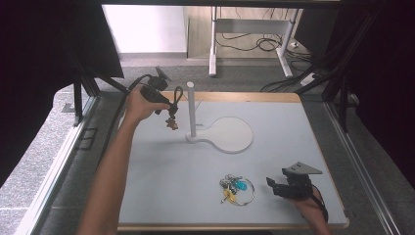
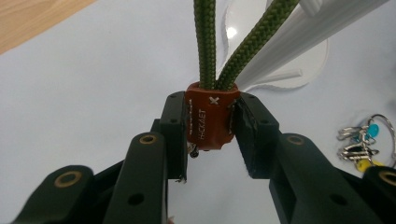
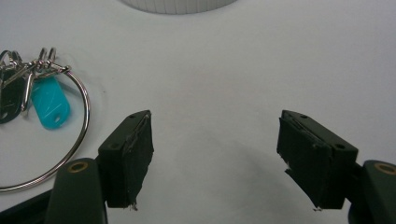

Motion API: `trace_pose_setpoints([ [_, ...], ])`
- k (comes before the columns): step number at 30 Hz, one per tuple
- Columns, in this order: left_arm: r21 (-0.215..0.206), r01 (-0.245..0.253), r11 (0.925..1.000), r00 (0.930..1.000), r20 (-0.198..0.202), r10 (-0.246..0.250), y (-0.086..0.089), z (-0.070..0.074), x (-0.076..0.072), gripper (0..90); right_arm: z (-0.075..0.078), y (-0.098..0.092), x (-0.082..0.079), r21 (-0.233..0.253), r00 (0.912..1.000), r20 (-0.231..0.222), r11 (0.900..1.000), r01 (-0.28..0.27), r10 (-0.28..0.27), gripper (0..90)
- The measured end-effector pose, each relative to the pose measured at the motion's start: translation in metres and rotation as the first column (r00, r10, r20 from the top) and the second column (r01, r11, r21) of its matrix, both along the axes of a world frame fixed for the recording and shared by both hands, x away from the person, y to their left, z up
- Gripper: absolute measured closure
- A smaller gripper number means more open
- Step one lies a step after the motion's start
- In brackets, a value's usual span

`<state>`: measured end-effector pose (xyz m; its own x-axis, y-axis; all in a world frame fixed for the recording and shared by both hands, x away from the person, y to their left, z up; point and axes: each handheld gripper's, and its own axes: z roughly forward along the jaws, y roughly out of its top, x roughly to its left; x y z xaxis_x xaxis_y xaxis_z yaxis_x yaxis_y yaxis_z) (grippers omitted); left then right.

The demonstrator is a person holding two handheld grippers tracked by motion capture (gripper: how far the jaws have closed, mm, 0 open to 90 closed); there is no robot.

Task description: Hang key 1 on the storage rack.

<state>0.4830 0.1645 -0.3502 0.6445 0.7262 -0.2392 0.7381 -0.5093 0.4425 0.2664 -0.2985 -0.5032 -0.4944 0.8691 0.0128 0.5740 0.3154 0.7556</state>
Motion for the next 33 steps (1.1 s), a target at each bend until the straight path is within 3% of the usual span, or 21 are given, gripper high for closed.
trace_pose_setpoints([
  [8,-0.042,0.041,0.9983,0.9984,-0.036,-0.043,0.016,0.006,0.012,66.4,-0.001,-0.001,-0.001,-0.01,1.0,-0.003,1.0,0.003,-0.003,27.4],
  [19,-0.083,0.154,0.9846,0.9829,-0.089,-0.162,0.015,0.005,0.031,66.5,0.001,-0.005,-0.013,-0.022,0.9994,0.003,0.999,0.036,-0.036,27.4],
  [30,-0.068,0.219,0.9733,0.9679,-0.111,-0.226,0.008,-0.002,0.029,66.4,-0.001,-0.001,-0.013,-0.034,0.9996,-0.003,0.999,0.029,-0.029,27.3],
  [33,-0.055,0.211,0.9759,0.9718,-0.095,-0.216,0.007,-0.003,0.026,66.3,-0.001,-0.001,-0.012,-0.035,0.9997,-0.002,0.999,0.025,-0.026,27.3],
])
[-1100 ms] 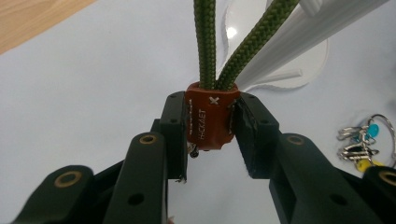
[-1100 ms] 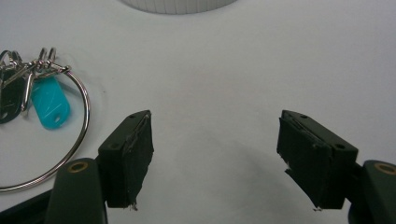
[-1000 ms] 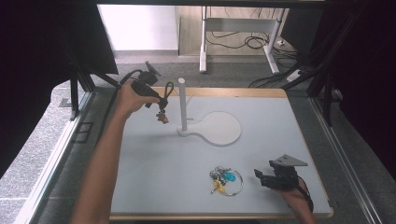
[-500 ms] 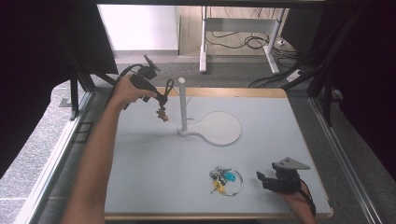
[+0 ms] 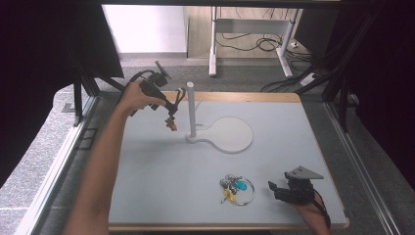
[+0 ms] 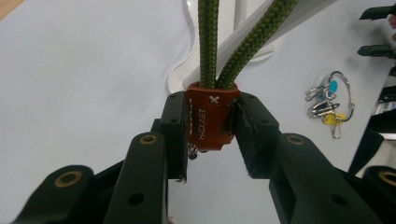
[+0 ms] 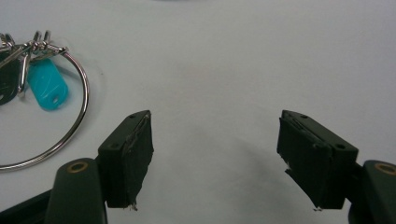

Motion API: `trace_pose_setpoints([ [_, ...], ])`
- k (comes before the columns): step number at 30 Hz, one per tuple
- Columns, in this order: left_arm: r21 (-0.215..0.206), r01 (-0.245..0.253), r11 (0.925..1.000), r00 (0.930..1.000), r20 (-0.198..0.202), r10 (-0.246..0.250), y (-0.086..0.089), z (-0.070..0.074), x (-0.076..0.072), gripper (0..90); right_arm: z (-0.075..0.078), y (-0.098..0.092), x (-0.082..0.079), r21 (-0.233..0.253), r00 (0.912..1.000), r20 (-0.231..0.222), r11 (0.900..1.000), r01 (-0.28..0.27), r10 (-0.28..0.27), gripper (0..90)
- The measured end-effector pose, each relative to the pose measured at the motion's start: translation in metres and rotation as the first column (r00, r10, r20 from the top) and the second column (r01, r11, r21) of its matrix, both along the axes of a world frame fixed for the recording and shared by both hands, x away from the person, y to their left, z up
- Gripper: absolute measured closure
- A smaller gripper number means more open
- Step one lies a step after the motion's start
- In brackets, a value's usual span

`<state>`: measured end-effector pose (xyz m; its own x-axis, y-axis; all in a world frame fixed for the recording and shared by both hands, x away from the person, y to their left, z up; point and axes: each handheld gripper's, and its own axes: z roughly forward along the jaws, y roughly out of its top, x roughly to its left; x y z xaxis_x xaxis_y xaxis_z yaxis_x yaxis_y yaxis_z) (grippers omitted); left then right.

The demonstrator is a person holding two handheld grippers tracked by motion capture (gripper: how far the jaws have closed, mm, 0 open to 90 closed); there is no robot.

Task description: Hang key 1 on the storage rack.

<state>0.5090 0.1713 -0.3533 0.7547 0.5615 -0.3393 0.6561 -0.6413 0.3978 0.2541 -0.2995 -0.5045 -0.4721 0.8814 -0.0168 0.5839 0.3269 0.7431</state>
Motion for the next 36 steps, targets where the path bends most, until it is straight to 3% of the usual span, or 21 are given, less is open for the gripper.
trace_pose_setpoints([
  [2,0.002,-0.017,0.9998,0.9997,0.016,0.017,-0.001,-0.001,-0.003,65.6,0.0,0.0,0.001,0.001,1.0,0.0,1.0,-0.002,0.002,27.3],
  [4,0.019,-0.051,0.9985,0.9978,0.043,0.05,-0.003,-0.002,-0.008,57.5,0.001,0.001,0.001,0.002,1.0,0.003,1.0,-0.004,0.004,27.3],
  [9,0.019,-0.077,0.9968,0.9936,0.084,0.076,-0.006,-0.003,-0.02,52.0,0.002,0.002,0.002,0.004,0.9999,0.009,1.0,-0.013,0.013,27.3],
  [15,0.008,-0.122,0.9926,0.9725,0.201,0.118,-0.005,0.001,-0.052,43.5,0.005,0.006,0.005,0.005,0.9994,0.019,1.0,-0.03,0.03,27.3],
  [17,-0.008,-0.137,0.9905,0.9618,0.238,0.135,-0.003,0.003,-0.074,41.7,0.007,0.009,0.005,0.002,0.9988,0.032,0.999,-0.036,0.036,27.6],
  [19,-0.006,-0.145,0.9894,0.9584,0.248,0.142,-0.003,0.003,-0.083,41.2,0.008,0.01,0.005,0.002,0.9983,0.047,0.999,-0.036,0.035,28.2],
  [20,-0.026,-0.16,0.9867,0.9542,0.252,0.162,-0.002,0.004,-0.1,40.8,0.012,0.012,0.004,0.012,0.9961,0.074,0.999,-0.05,0.049,28.2],
  [21,-0.026,-0.16,0.9867,0.9542,0.252,0.162,-0.002,0.004,-0.1,40.6,0.012,0.012,0.004,0.012,0.9961,0.074,0.999,-0.05,0.049,28.2],
  [22,-0.04,-0.154,0.9873,0.953,0.258,0.159,-0.002,0.002,-0.117,40.5,0.017,0.014,0.003,0.018,0.9939,0.094,0.998,-0.058,0.056,28.1],
  [23,-0.04,-0.154,0.9873,0.953,0.258,0.159,-0.002,0.002,-0.117,40.5,0.017,0.014,0.003,0.018,0.9939,0.094,0.998,-0.058,0.056,28.1],
  [25,-0.043,-0.149,0.988,0.9509,0.268,0.155,-0.002,0.0,-0.131,40.6,0.022,0.015,0.002,0.023,0.9916,0.104,0.997,-0.08,0.077,28.1],
  [29,-0.034,-0.127,0.9914,0.9543,0.269,0.131,-0.002,-0.01,-0.156,40.6,0.029,0.018,0.002,0.009,0.9881,0.112,0.994,-0.108,0.106,28.4],
  [33,-0.048,-0.11,0.9928,0.9508,0.286,0.119,-0.001,-0.026,-0.181,40.9,0.04,0.024,0.004,0.004,0.9826,0.126,0.99,-0.138,0.136,29.4],
  [36,-0.044,-0.111,0.9929,0.9475,0.297,0.119,0.001,-0.031,-0.189,40.8,0.045,0.026,0.004,0.007,0.9787,0.137,0.988,-0.155,0.152,29.5],
])
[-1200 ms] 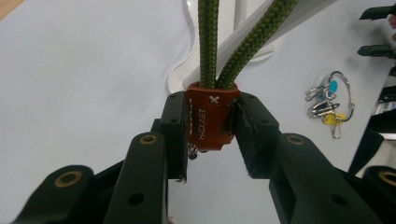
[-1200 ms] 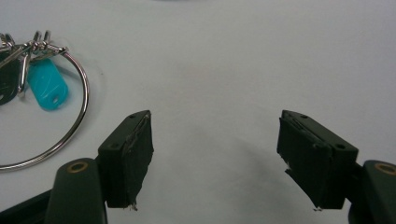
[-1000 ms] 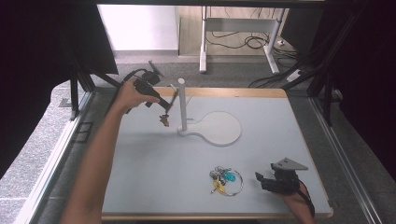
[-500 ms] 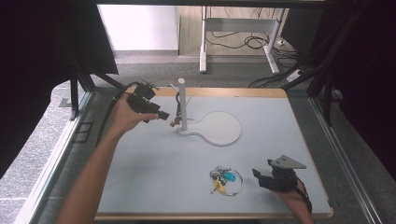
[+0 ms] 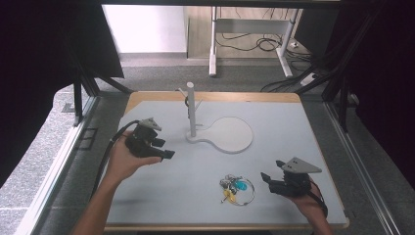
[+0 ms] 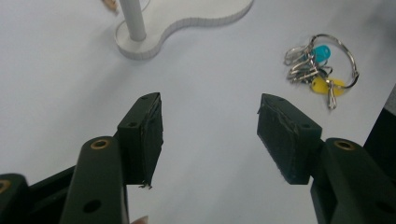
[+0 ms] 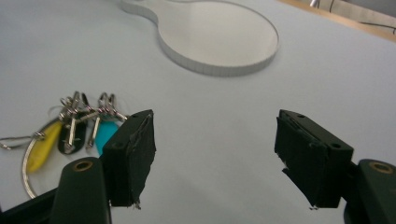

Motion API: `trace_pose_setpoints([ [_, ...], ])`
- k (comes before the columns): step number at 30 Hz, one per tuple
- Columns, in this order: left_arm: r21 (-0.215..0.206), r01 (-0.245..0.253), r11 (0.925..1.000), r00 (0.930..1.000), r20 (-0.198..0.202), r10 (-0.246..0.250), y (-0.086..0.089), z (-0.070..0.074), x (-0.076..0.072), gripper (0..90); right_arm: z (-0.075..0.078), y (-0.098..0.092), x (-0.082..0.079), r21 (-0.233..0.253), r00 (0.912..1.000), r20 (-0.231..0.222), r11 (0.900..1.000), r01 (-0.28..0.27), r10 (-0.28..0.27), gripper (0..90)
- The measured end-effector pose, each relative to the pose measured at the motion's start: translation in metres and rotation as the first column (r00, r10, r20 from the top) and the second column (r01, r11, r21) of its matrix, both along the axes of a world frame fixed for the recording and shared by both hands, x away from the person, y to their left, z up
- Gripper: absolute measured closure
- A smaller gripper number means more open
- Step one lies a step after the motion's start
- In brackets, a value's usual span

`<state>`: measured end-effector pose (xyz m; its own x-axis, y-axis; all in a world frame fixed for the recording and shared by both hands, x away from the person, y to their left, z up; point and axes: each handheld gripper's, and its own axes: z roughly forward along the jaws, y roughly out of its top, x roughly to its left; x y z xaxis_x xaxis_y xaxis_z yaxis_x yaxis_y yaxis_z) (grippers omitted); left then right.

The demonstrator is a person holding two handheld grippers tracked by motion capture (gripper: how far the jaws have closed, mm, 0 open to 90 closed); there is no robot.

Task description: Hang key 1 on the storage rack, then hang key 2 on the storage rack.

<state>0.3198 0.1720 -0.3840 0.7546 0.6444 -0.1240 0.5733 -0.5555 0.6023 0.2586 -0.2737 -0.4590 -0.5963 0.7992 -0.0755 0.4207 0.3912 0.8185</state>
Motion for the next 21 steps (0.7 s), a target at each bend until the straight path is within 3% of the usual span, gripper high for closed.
trace_pose_setpoints([
  [3,-0.015,-0.005,0.9999,0.9999,0.016,0.005,0.004,-0.005,-0.008,40.1,0.008,0.004,-0.003,0.007,0.9993,0.004,0.999,-0.036,0.036,29.7],
  [5,-0.035,0.004,0.9994,0.9996,0.027,-0.004,0.006,-0.008,-0.014,38.9,0.015,0.008,-0.005,0.041,0.9923,-0.031,0.992,-0.119,0.12,31.4],
  [6,-0.035,0.004,0.9994,0.9996,0.027,-0.004,0.006,-0.008,-0.014,38.7,0.015,0.008,-0.005,0.041,0.9923,-0.031,0.992,-0.119,0.12,31.4],
  [11,-0.03,0.029,0.9991,0.9985,0.046,-0.028,0.005,-0.014,-0.024,38.0,0.024,0.018,-0.005,-0.025,0.9804,-0.078,0.983,-0.183,0.181,35.1],
  [14,-0.033,0.035,0.9988,0.9982,0.051,-0.033,0.007,-0.019,-0.029,38.0,0.028,0.029,-0.004,-0.07,0.9626,-0.13,0.966,-0.248,0.237,39.3],
  [15,-0.043,0.04,0.9982,0.998,0.05,-0.038,0.007,-0.024,-0.031,38.0,0.03,0.035,-0.003,-0.095,0.9486,-0.167,0.953,-0.287,0.269,41.5],
  [16,-0.043,0.04,0.9982,0.998,0.05,-0.038,0.007,-0.024,-0.031,38.0,0.03,0.035,-0.003,-0.095,0.9486,-0.167,0.953,-0.287,0.269,41.5],
  [17,-0.045,0.042,0.9981,0.9978,0.053,-0.04,0.007,-0.026,-0.032,38.0,0.031,0.038,-0.003,-0.102,0.9408,-0.188,0.947,-0.305,0.282,43.3],
  [18,-0.053,0.04,0.9978,0.9978,0.055,-0.037,0.007,-0.029,-0.032,38.1,0.033,0.041,-0.002,-0.095,0.9304,-0.211,0.941,-0.325,0.3,46.6],
  [19,-0.047,0.034,0.9983,0.9982,0.05,-0.032,0.007,-0.034,-0.03,38.1,0.035,0.047,-0.001,-0.078,0.9057,-0.255,0.926,-0.368,0.339,49.8],
  [20,-0.047,0.034,0.9983,0.9982,0.05,-0.032,0.007,-0.034,-0.03,38.1,0.035,0.047,-0.001,-0.078,0.9057,-0.255,0.926,-0.368,0.339,49.8],
  [21,-0.044,0.028,0.9986,0.9983,0.052,-0.026,0.007,-0.036,-0.029,38.1,0.037,0.051,-0.001,-0.081,0.8965,-0.274,0.92,-0.382,0.348,50.8],
])
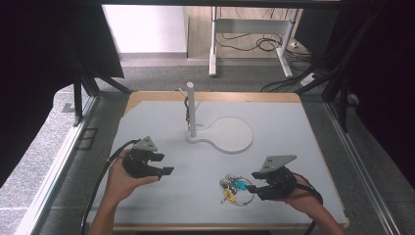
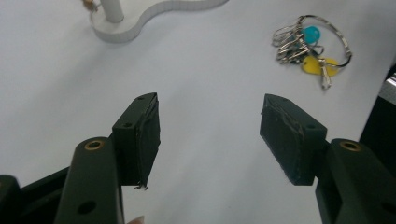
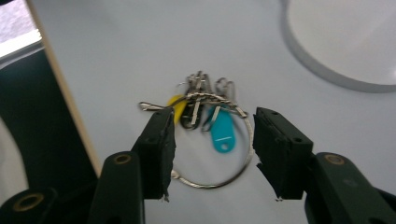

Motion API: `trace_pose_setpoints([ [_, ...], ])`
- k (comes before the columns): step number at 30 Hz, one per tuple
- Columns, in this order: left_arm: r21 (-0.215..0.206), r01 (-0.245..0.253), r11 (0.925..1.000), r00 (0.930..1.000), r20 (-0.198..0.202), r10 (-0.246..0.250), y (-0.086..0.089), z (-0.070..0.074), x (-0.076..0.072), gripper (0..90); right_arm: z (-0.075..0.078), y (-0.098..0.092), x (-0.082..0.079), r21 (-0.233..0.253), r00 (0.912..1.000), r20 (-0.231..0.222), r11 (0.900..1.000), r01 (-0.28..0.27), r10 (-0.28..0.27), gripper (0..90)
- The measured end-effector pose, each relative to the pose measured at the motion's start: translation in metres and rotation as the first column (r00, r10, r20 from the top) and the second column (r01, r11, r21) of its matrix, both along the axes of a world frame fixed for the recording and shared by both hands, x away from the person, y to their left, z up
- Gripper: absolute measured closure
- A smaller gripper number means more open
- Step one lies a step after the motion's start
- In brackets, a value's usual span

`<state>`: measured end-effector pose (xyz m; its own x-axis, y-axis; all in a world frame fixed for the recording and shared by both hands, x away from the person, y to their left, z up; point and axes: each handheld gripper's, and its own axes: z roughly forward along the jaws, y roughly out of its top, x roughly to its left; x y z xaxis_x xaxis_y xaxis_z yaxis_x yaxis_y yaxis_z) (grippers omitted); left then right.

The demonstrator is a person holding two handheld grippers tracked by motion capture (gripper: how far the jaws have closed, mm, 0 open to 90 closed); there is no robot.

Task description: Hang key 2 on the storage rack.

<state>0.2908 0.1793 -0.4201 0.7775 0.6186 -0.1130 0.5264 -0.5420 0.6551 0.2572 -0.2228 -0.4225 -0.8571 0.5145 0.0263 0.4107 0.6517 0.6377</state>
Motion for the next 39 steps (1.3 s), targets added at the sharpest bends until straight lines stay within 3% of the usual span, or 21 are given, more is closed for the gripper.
trace_pose_setpoints([
  [2,-0.006,-0.008,0.9999,1.0,0.001,0.008,0.001,-0.003,0.0,38.4,0.002,0.011,0.0,-0.045,0.9984,-0.044,0.998,-0.038,0.036,53.5],
  [3,-0.01,-0.01,0.9999,0.9999,-0.003,0.01,0.002,-0.005,0.0,38.4,0.002,0.011,0.0,-0.045,0.9984,-0.044,0.998,-0.038,0.036,53.5],
  [7,0.021,-0.003,0.9998,1.0,-0.006,0.003,0.003,-0.009,0.0,38.3,0.001,0.024,-0.001,-0.114,0.9927,-0.094,0.99,-0.087,0.076,57.5],
  [8,0.012,-0.007,0.9999,0.9999,-0.013,0.007,0.002,-0.012,0.0,38.4,-0.003,0.032,-0.002,-0.158,0.9868,-0.13,0.981,-0.117,0.097,59.2],
  [9,0.019,-0.003,0.9998,0.9999,-0.016,0.003,0.002,-0.013,0.001,38.4,-0.003,0.032,-0.002,-0.158,0.9868,-0.13,0.981,-0.117,0.097,59.2],
  [10,0.018,-0.003,0.9998,0.9995,-0.033,0.004,0.002,-0.018,0.003,38.2,-0.007,0.038,-0.001,-0.193,0.9816,-0.154,0.971,-0.142,0.112,60.4],
  [11,0.018,-0.003,0.9998,0.9995,-0.033,0.004,0.002,-0.018,0.003,38.3,-0.007,0.038,-0.001,-0.193,0.9816,-0.154,0.971,-0.142,0.112,60.4],
  [12,0.017,-0.008,0.9998,0.9993,-0.036,0.009,0.002,-0.02,0.003,38.2,-0.013,0.044,-0.001,-0.226,0.9758,-0.178,0.96,-0.166,0.127,61.3],
  [13,0.024,-0.002,0.9997,0.9993,-0.037,0.003,0.003,-0.021,0.004,38.2,-0.013,0.044,-0.001,-0.226,0.9758,-0.178,0.96,-0.166,0.127,61.3],
  [14,0.021,-0.003,0.9998,0.9993,-0.038,0.004,0.003,-0.021,0.003,38.3,-0.016,0.047,-0.001,-0.24,0.9731,-0.184,0.954,-0.181,0.138,61.7],
  [15,0.01,-0.012,0.9999,0.9991,-0.04,0.013,0.002,-0.021,0.002,38.2,-0.019,0.05,-0.001,-0.257,0.9703,-0.195,0.947,-0.191,0.143,61.9],
  [16,0.003,-0.016,0.9999,0.9991,-0.038,0.016,0.003,-0.02,0.002,38.2,-0.025,0.056,-0.001,-0.289,0.9655,-0.213,0.934,-0.209,0.15,62.3],
  [21,0.005,-0.019,0.9998,0.9993,-0.032,0.019,0.006,-0.019,0.001,38.2,-0.035,0.06,0.005,-0.319,0.962,-0.236,0.924,-0.21,0.138,64.2],
  [23,0.003,-0.022,0.9997,0.9992,-0.033,0.022,0.005,-0.02,0.0,38.2,-0.041,0.061,0.007,-0.319,0.9585,-0.254,0.924,-0.21,0.13,65.4],
  [25,0.003,-0.02,0.9998,0.9991,-0.037,0.02,0.005,-0.021,0.0,38.2,-0.045,0.063,0.008,-0.326,0.9546,-0.268,0.92,-0.218,0.131,66.3],
  [26,0.003,-0.017,0.9999,0.9991,-0.038,0.017,0.006,-0.021,0.0,38.1,-0.049,0.066,0.009,-0.344,0.9549,-0.267,0.913,-0.221,0.13,67.5],
  [32,-0.003,-0.039,0.9992,0.998,-0.051,0.039,0.011,-0.025,0.001,38.2,-0.056,0.073,0.011,-0.365,0.9494,-0.285,0.901,-0.235,0.132,71.7],
  [36,-0.009,-0.052,0.9986,0.997,-0.058,0.052,0.012,-0.028,0.0,38.2,-0.056,0.081,0.011,-0.412,0.9578,-0.27,0.888,-0.207,0.098,80.9],
  [38,-0.01,-0.053,0.9985,0.9972,-0.054,0.052,0.012,-0.028,-0.002,38.1,-0.056,0.084,0.012,-0.434,0.957,-0.277,0.877,-0.205,0.086,86.8],
  [39,-0.01,-0.053,0.9985,0.9972,-0.054,0.052,0.012,-0.028,-0.002,38.1,-0.056,0.084,0.012,-0.434,0.957,-0.277,0.877,-0.205,0.086,86.8],
])
